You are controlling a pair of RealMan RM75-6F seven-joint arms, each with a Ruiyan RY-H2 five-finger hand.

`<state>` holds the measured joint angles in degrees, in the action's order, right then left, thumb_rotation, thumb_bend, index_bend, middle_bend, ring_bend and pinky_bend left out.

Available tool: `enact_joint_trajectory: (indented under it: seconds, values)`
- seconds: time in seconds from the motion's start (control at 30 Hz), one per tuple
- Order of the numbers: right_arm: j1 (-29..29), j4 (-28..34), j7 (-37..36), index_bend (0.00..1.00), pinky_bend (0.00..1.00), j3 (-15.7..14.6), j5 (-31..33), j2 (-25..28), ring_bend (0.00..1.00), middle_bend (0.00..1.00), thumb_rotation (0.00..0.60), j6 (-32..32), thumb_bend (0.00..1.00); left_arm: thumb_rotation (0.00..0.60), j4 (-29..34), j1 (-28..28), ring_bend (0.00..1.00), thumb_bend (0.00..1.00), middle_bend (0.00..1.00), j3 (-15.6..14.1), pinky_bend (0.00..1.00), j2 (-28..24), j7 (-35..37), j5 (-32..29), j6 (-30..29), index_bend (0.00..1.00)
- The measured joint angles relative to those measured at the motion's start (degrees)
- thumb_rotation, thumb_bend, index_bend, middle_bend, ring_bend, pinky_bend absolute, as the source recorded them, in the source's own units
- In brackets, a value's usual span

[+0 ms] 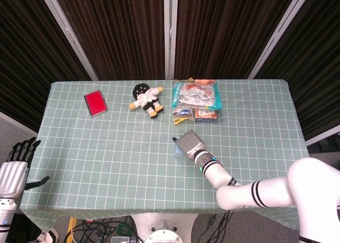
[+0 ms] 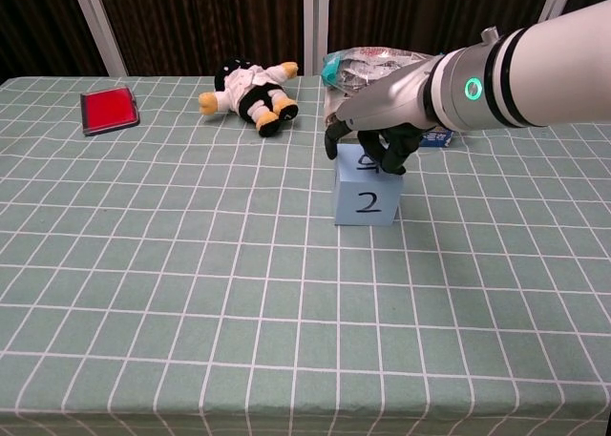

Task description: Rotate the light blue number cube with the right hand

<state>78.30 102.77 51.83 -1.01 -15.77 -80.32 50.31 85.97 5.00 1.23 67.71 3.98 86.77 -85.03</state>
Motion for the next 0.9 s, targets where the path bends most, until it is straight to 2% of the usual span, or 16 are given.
enact_joint_trajectory:
  seconds: [0.13, 0.2, 0.27, 0.3, 0.33, 0.37, 0.4, 0.43, 0.47, 0.6, 0.73, 0.9]
  values:
    - [-1.1, 0.8, -2.3, 0.12, 0.87, 0.4, -2.4, 1.3, 0.85, 1.0, 0.6, 1.0, 1.0, 0.6, 0.3, 0.1, 0.0, 0.0, 0.0, 0.1, 0.0, -0.1, -0.4, 0.0, 0.1, 0.04]
    - [-2.2, 0.9, -4.0, 0.06, 0.86, 0.9, -5.1, 1.7, 0.83, 0.95, 0.6, 2.1, 1.0, 0.6, 0.6, 0.2, 0.0, 0.0, 0.0, 0.1, 0.0, -0.2, -0.7, 0.2, 0.1, 0.04]
    - [-3.8, 0.9, -6.4, 0.01, 0.76, 1.3, -9.7, 2.1, 0.65, 0.73, 0.6, 3.5, 1.0, 0.6, 1.1, 0.3, 0.0, 0.0, 0.0, 0.2, 0.0, -0.3, -1.2, 0.4, 0.0, 0.04]
    - [-4.7, 0.9, -7.5, 0.0, 0.62, 1.4, -12.1, 2.2, 0.46, 0.55, 0.6, 4.1, 0.93, 0.6, 1.4, 0.3, 0.0, 0.0, 0.0, 0.2, 0.0, -0.3, -1.4, 0.5, -0.2, 0.04]
    - [-5.9, 1.0, -9.1, 0.0, 0.38, 1.4, -15.7, 2.6, 0.24, 0.31, 0.6, 4.9, 0.74, 0.6, 1.6, 0.3, 0.0, 0.0, 0.0, 0.3, 0.0, -0.4, -1.6, 0.6, -0.3, 0.04]
    - [-6.9, 1.1, -10.3, 0.0, 0.24, 1.2, -18.6, 2.9, 0.12, 0.19, 0.6, 5.5, 0.55, 0.6, 2.0, 0.3, 0.0, 0.0, 0.0, 0.3, 0.0, -0.5, -1.9, 0.7, -0.5, 0.04]
    - [-8.0, 1.3, -11.5, 0.0, 0.05, 1.0, -21.6, 3.5, 0.01, 0.04, 0.6, 6.2, 0.22, 0.6, 2.2, 0.3, 0.0, 0.0, 0.0, 0.3, 0.0, -0.6, -2.1, 0.7, -0.5, 0.04]
    - [-9.7, 1.7, -12.9, 0.0, 0.0, 0.5, -25.7, 4.4, 0.0, 0.0, 0.6, 7.4, 0.05, 0.6, 2.4, 0.3, 0.0, 0.0, 0.0, 0.3, 0.0, -0.7, -2.3, 0.8, -0.5, 0.04]
    - [-11.2, 2.3, -14.0, 0.0, 0.0, 0.0, -28.7, 5.2, 0.0, 0.0, 0.6, 8.5, 0.0, 0.6, 2.7, 0.4, 0.0, 0.0, 0.0, 0.3, 0.0, -0.8, -2.6, 0.9, -0.5, 0.04]
    - [-19.8, 5.6, -18.9, 0.0, 0.0, -3.1, -41.1, 10.1, 0.0, 0.0, 0.6, 16.4, 0.0, 0.6, 3.5, 0.6, 0.0, 0.0, 0.0, 0.3, 0.0, -0.7, -3.5, 1.4, -0.7, 0.04]
    - [-31.5, 7.6, -23.8, 0.0, 0.0, -8.5, -51.9, 14.4, 0.0, 0.0, 0.6, 27.3, 0.0, 0.6, 4.5, 0.7, 0.0, 0.0, 0.0, 0.3, 0.0, -0.4, -4.6, 2.0, -0.9, 0.04]
    - [-45.6, 2.9, -32.6, 0.0, 0.0, -13.3, -60.9, 15.3, 0.0, 0.0, 0.6, 39.8, 0.0, 0.6, 6.4, 0.9, 0.0, 0.0, 0.0, 0.2, 0.0, -0.4, -7.0, 2.8, -1.1, 0.04]
